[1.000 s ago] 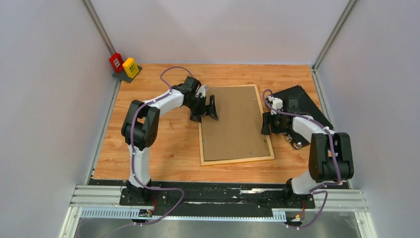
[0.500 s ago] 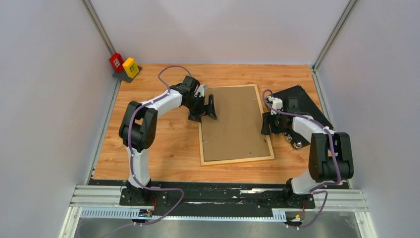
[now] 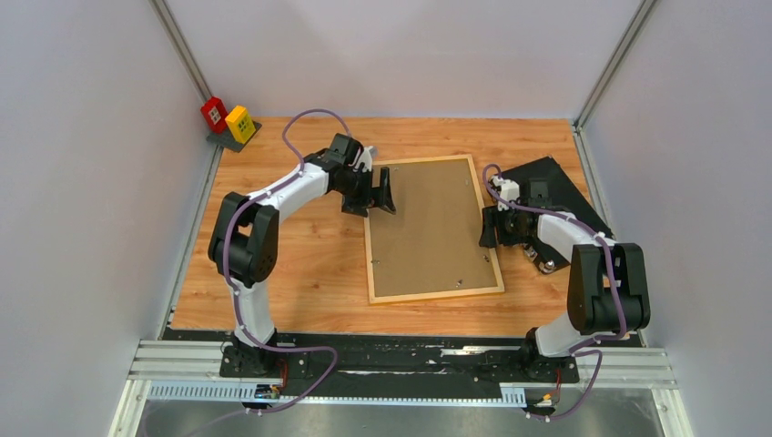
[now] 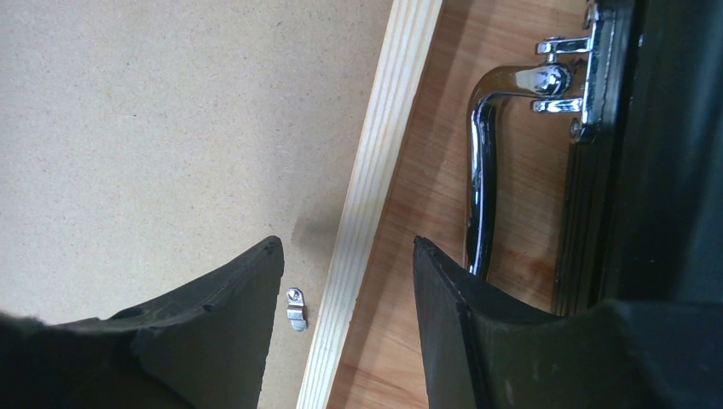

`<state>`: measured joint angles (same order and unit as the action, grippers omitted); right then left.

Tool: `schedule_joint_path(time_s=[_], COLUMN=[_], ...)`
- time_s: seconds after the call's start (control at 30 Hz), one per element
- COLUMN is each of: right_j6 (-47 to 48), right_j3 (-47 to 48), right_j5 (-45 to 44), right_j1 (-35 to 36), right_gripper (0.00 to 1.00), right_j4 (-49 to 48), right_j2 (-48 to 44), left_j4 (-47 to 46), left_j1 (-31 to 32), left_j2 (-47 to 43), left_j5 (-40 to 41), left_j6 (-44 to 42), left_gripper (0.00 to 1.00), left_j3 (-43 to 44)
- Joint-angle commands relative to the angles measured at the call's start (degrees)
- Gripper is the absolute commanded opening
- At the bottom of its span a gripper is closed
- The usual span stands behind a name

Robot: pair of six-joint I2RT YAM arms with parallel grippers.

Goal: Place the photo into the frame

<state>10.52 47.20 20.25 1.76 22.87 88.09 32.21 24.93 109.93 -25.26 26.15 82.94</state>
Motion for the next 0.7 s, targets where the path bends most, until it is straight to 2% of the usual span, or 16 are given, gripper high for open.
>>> schedule_joint_path(time_s=[0.0,0.4,0.67], right_j6=[-0.42,-0.59,-0.81], right_j3=[1.75,2.33,3.11], right_j5=[2.17,1.47,0.74], right_j1=[0.26,0.26,0.57], right_gripper=[0.56,0.55,0.52], right_j4=[-1.82,-1.47,-1.26], right_j2=[-1.6,-2.04,-0.8], left_j4=[-0.74,2.21,3.25], left_j1=[-0.23,-0.25,-0.36], left_j2=[-2.84,0.98,4.85], left_j5=[2.63,9.69,17.3], left_j6=[-2.81,-8.63,-14.19], left_gripper=[1.0,1.0,1.0], left_j3=[1.3,7.77,11.29])
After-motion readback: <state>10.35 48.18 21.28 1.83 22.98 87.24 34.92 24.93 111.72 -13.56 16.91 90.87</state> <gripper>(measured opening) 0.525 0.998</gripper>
